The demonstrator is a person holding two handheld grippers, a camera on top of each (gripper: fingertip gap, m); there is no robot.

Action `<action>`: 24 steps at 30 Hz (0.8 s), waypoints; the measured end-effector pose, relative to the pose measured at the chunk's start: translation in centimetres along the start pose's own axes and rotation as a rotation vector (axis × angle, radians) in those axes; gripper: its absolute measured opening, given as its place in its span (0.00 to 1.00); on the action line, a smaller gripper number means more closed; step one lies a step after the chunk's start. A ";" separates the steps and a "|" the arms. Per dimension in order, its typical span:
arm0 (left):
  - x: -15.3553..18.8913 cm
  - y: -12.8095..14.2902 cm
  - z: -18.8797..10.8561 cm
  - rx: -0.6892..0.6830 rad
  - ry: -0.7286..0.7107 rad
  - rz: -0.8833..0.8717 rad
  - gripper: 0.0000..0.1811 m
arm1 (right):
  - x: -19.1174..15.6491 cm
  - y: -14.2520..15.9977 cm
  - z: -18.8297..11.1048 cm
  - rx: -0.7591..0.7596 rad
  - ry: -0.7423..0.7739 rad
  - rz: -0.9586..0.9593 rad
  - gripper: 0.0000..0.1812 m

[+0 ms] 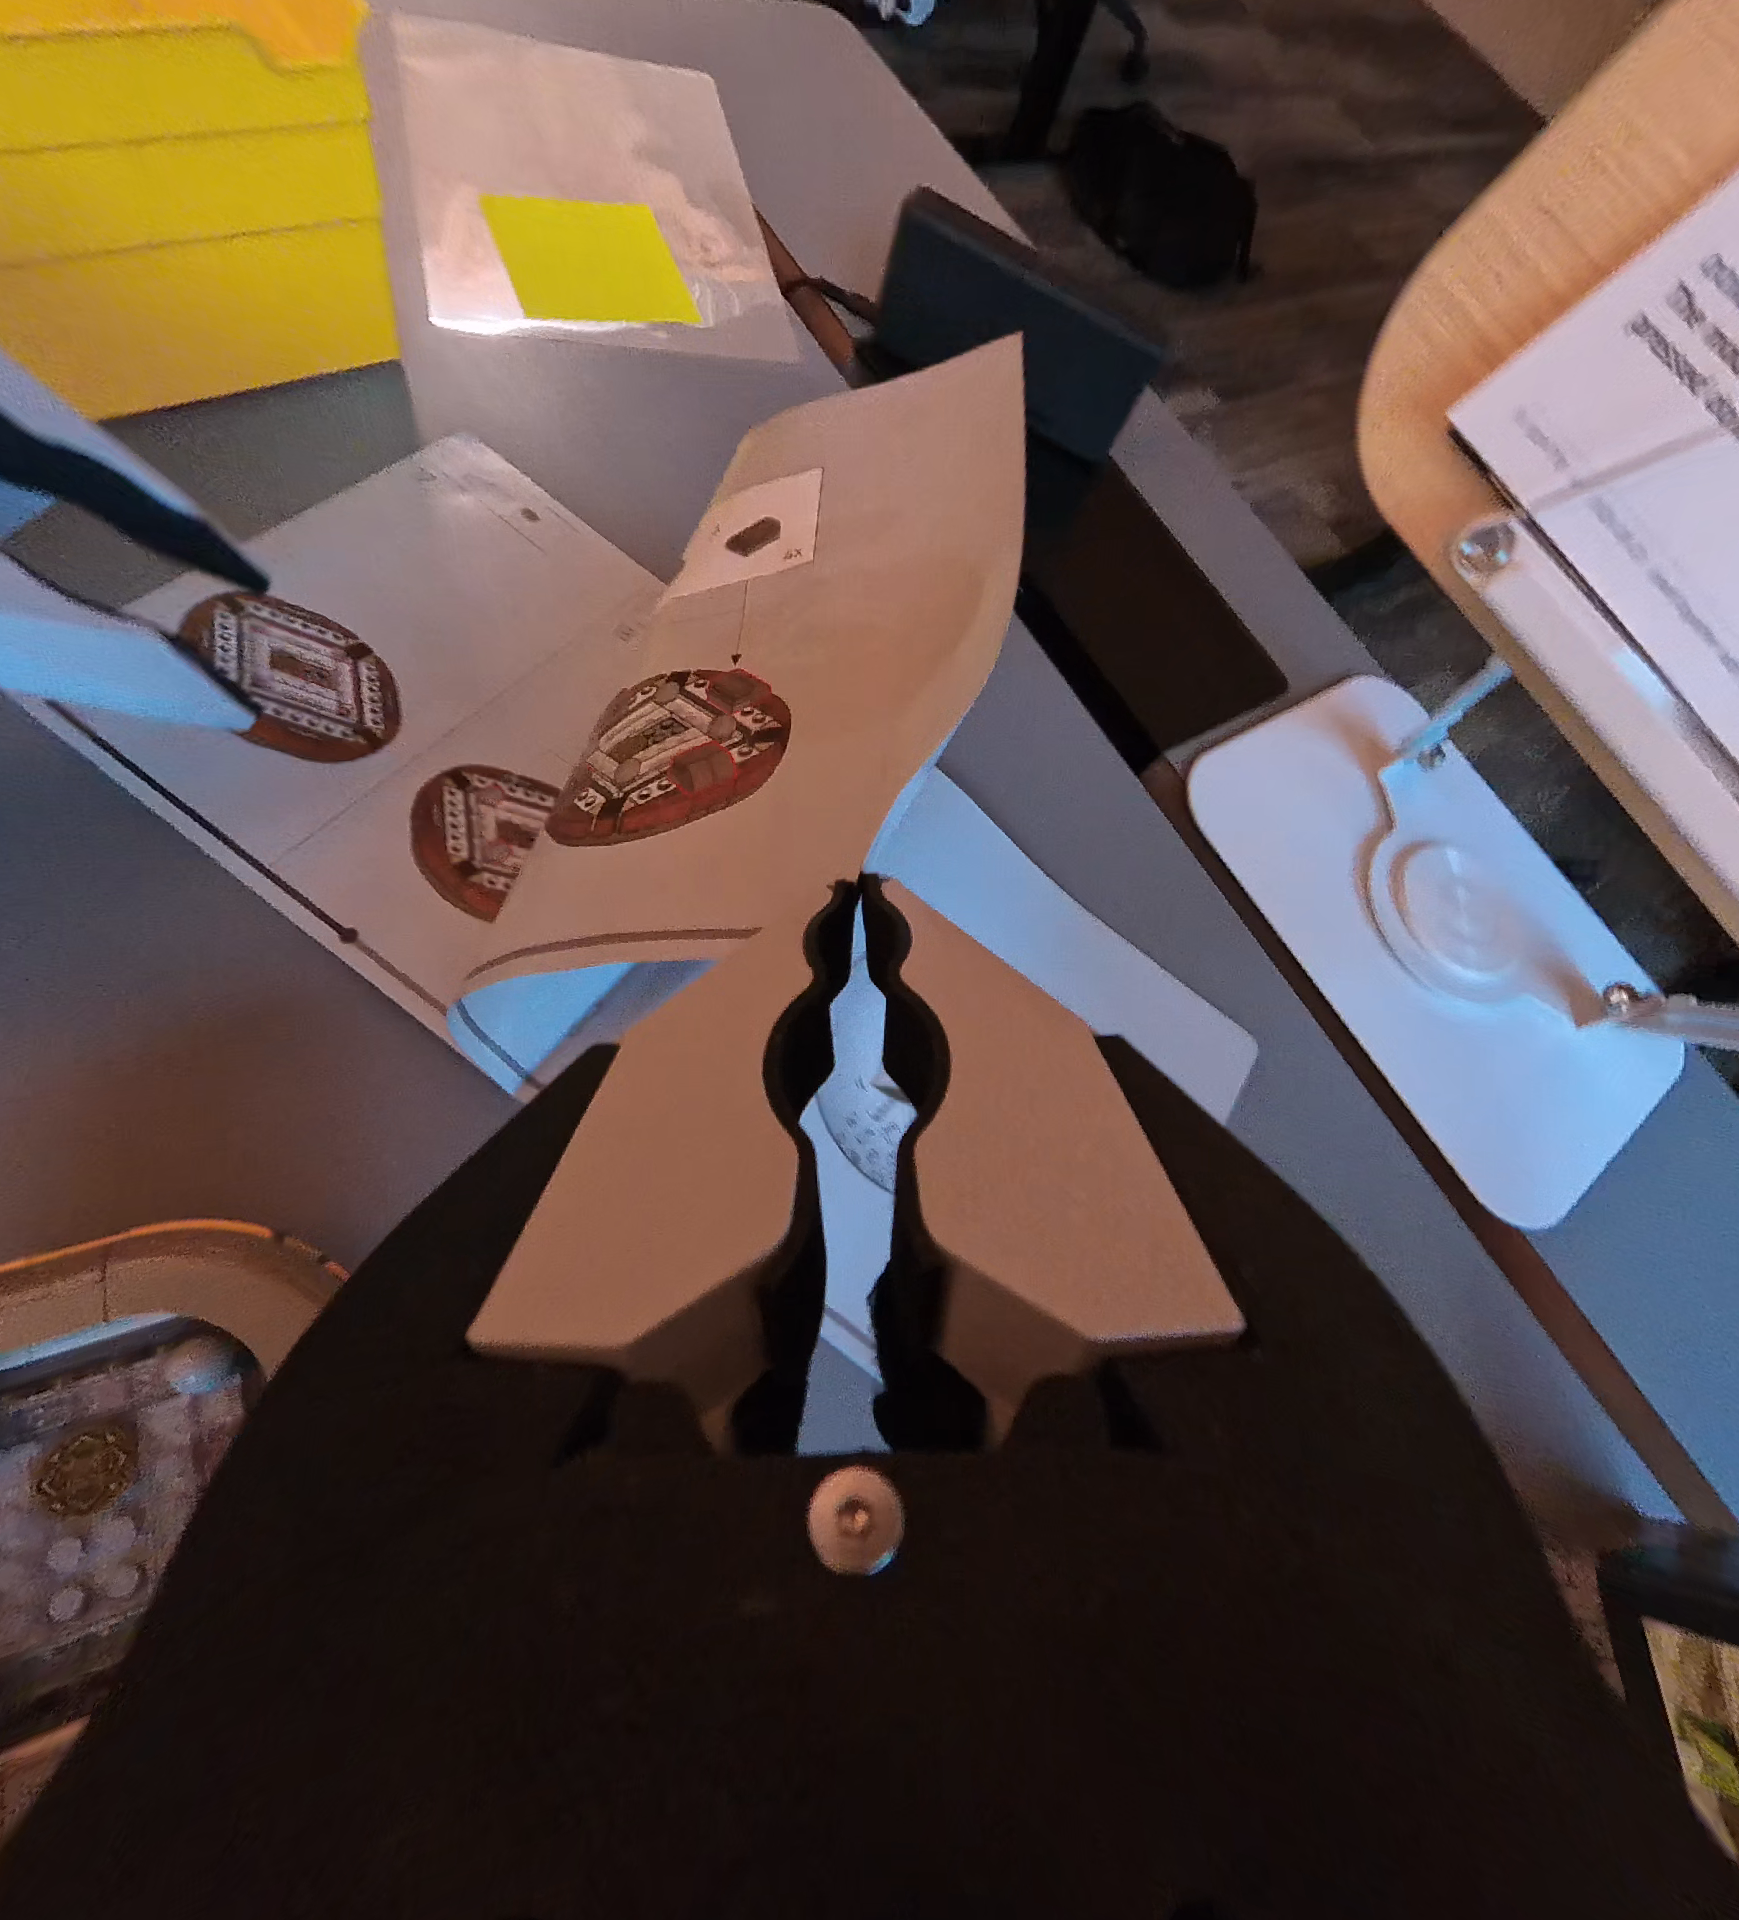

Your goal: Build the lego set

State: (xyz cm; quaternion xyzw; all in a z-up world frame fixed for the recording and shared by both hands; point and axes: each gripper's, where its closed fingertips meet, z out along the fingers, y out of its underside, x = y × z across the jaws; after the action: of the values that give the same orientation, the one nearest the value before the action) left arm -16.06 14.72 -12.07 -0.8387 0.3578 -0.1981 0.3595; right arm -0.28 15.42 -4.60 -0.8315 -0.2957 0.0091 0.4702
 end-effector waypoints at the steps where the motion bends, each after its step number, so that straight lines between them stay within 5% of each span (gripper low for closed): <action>1: 0.3 0.3 0.4 -0.019 0.011 0.008 0.23 | 0.6 0.2 -0.2 0.000 0.008 0.015 0.00; 7: -1.0 1.3 0.9 -0.067 -0.025 -0.084 0.48 | 2.4 2.5 -0.9 -0.112 0.024 0.046 0.00; 10: -1.3 1.7 0.9 -0.091 -0.002 -0.125 0.49 | 2.6 3.5 -0.7 -0.161 0.021 0.047 0.00; 17: -2.6 4.1 1.7 -0.223 -0.090 -0.125 0.71 | 2.6 4.2 -0.4 -0.188 0.010 0.055 0.00; 24: -3.0 4.4 1.9 -0.253 -0.149 -0.024 0.59 | 2.8 5.0 -0.2 -0.214 0.000 0.076 0.00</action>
State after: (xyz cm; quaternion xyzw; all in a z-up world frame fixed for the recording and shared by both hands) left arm -18.92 15.68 -16.79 -0.8939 0.3421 -0.0931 0.2741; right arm 4.49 14.70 -7.71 -0.8876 -0.2632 -0.0049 0.3780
